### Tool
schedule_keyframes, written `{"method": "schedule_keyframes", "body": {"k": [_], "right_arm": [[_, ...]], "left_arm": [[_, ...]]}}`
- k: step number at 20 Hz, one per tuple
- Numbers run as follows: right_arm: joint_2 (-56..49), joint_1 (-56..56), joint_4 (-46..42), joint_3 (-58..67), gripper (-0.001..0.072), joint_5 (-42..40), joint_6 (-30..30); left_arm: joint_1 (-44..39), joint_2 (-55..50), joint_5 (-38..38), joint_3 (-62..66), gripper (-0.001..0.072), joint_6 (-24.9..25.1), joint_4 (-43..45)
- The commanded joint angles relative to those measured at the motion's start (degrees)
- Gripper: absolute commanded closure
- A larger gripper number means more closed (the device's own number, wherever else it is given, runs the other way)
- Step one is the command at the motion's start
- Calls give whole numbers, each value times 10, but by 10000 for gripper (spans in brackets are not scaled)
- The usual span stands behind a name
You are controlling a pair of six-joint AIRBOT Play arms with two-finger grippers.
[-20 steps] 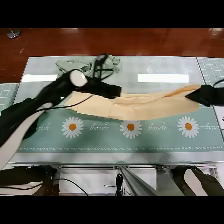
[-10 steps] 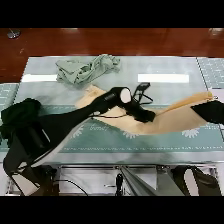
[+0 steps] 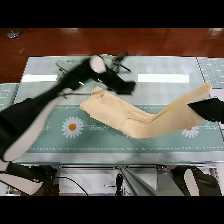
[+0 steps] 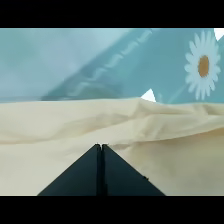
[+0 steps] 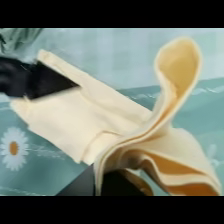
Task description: Fold the shirts.
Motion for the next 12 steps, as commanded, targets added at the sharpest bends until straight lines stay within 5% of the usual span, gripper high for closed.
{"method": "schedule_keyframes", "body": {"k": [1, 7, 12], "right_arm": [[-36, 67, 41, 14, 677, -57, 3], [-280, 412, -16, 137, 677, -232, 45], [-561, 536, -31, 297, 677, -255, 43]], "left_arm": [[143, 127, -46, -14, 689, -9, 76], [270, 462, -15, -236, 689, 31, 82], [249, 673, -15, -506, 689, -30, 64]]}}
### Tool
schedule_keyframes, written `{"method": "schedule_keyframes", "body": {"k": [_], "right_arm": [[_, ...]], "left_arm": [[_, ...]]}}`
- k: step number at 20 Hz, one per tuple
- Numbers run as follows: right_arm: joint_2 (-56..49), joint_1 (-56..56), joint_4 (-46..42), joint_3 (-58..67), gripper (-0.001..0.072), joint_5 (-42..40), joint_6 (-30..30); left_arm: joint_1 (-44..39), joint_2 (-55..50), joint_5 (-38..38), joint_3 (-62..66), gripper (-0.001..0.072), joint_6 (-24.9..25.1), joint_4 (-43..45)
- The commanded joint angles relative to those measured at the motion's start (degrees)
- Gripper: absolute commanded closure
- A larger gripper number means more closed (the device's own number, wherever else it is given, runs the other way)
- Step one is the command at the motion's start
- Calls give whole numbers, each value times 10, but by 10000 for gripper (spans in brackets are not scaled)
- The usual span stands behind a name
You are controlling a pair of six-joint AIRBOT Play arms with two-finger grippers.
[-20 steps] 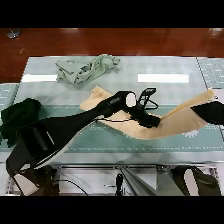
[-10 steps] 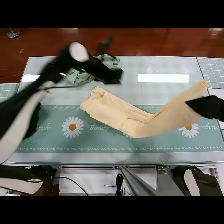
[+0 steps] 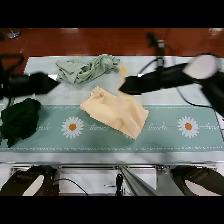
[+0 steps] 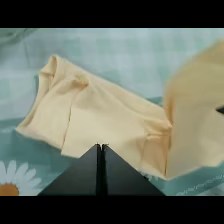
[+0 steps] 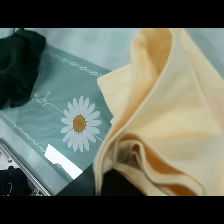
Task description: Fold the shirts.
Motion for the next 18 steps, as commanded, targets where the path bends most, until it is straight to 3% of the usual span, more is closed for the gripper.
{"method": "schedule_keyframes", "body": {"k": [1, 5, 10, 11, 12, 13, 16, 18], "right_arm": [[-187, 79, -14, 116, 677, -26, 4], [-290, 89, -12, 202, 677, -13, 21], [-327, 88, 14, 247, 673, -46, 43], [-329, 88, 21, 250, 492, -63, 46], [-329, 88, 22, 253, 206, -78, 49], [-329, 84, 21, 260, 79, -83, 43], [-312, 36, 20, 291, 81, -33, 37], [-274, -30, 15, 301, 82, 78, 29]], "left_arm": [[-4, 142, 4, -174, 689, -39, -7], [-5, 198, 4, -254, 688, -61, -10], [-5, 190, 34, -257, 688, -61, -10], [-5, 187, 44, -257, 688, -61, -10], [-5, 184, 51, -257, 688, -61, -10], [-5, 181, 56, -257, 688, -61, -10], [-5, 171, 59, -257, 688, -61, -10], [-4, 170, 59, -257, 688, -60, -9]]}}
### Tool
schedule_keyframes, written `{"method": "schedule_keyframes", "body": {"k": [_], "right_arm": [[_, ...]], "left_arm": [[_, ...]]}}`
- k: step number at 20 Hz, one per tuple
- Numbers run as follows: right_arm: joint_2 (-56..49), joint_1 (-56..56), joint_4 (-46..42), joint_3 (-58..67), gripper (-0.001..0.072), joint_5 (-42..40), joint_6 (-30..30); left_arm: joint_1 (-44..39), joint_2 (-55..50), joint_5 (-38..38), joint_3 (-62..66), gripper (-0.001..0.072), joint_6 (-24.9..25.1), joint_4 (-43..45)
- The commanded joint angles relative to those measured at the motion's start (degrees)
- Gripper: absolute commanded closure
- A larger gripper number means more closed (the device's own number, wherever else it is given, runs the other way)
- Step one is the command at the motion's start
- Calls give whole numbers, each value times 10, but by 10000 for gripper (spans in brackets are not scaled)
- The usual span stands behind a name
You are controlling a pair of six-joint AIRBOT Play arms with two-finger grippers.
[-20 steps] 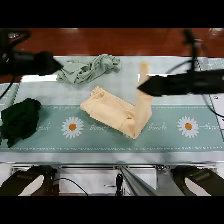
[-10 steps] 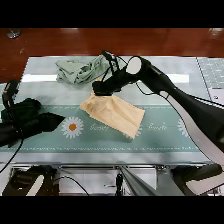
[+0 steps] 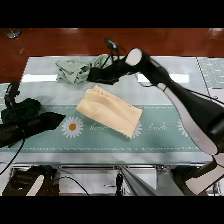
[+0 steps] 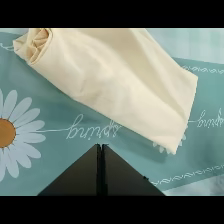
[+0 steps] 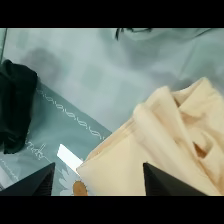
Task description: Fold the shirts.
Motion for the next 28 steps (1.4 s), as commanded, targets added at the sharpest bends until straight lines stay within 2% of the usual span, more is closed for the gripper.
{"method": "schedule_keyframes", "body": {"k": [1, 3, 4, 5, 6, 8, 10, 11, 13, 15, 20, 24, 25, 26, 27, 28], "right_arm": [[57, -98, -23, 20, 82, 169, -20], [127, -166, -139, 8, 82, 287, -25], [177, -192, -209, -29, 82, 306, -24], [236, -213, -253, -94, 82, 284, -21], [303, -232, -270, -187, 83, 225, -3], [450, -254, -242, -436, 84, 47, 70], [552, -248, -152, -655, 85, -102, 129], [575, -242, -85, -735, 86, -147, 130], [566, -222, 0, -811, 85, -160, 87], [515, -194, 26, -819, 85, -143, 49], [371, -154, 126, -758, 87, -116, -61], [277, -109, 139, -668, 119, -111, -76], [255, -103, 139, -640, 170, -111, -79], [238, -99, 139, -615, 354, -108, -82], [223, -96, 139, -586, 660, -97, -104], [216, -96, 139, -557, 677, -80, -130]], "left_arm": [[0, -3, 7, -1, 688, 3, 1], [0, -3, 7, -1, 687, 3, 5], [0, -3, 7, -1, 687, 6, 5], [0, -3, 7, -1, 687, 11, 5], [0, -3, 7, -1, 687, 11, 5], [0, -3, 7, -8, 687, 11, 5], [0, -3, 7, -20, 687, 11, 4], [-1, -3, 7, -25, 688, 11, 4], [-6, -3, 7, -31, 688, 11, 4], [-7, -3, 7, -31, 687, 11, 4], [-7, -3, 7, -31, 687, 11, 4], [-7, -3, 13, -31, 687, 11, 4], [-7, -3, 13, -31, 687, 11, 4], [-7, -3, 13, -31, 687, 11, 4], [-7, -3, 13, -31, 687, 11, 4], [-7, -3, 13, -31, 687, 11, 4]]}}
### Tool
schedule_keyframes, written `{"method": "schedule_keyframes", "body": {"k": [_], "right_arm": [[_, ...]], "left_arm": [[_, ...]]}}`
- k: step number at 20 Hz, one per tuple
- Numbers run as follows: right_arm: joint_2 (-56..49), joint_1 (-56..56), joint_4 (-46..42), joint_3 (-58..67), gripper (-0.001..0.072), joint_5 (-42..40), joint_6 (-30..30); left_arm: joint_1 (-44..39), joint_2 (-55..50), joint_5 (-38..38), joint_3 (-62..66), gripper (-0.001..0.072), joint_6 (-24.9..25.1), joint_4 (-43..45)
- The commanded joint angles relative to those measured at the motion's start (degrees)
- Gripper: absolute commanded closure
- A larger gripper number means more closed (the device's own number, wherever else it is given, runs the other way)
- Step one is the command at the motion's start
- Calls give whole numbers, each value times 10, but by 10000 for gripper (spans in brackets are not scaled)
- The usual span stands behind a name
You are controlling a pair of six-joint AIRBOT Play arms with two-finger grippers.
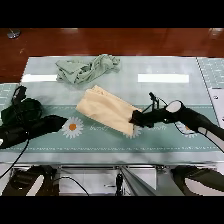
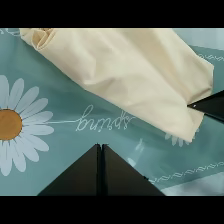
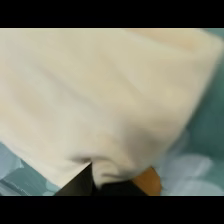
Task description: Fold the shirts.
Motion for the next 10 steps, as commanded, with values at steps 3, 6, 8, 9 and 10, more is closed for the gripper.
{"method": "schedule_keyframes", "body": {"k": [3, 6, 8, 9, 10], "right_arm": [[-37, 8, -71, 203, 678, 99, -41], [-10, 8, -159, 370, 678, 148, 9], [-8, 7, -250, 474, 678, 200, 52], [-8, 5, -296, 520, 678, 227, 70], [-8, -6, -318, 558, 678, 252, 80]], "left_arm": [[0, 0, 0, 0, 687, 0, 0], [0, 0, 0, 0, 687, 0, 0], [0, 0, 0, 0, 687, 0, 0], [0, 0, 0, 0, 687, 0, 0], [0, 0, 0, 0, 687, 0, 0]]}}
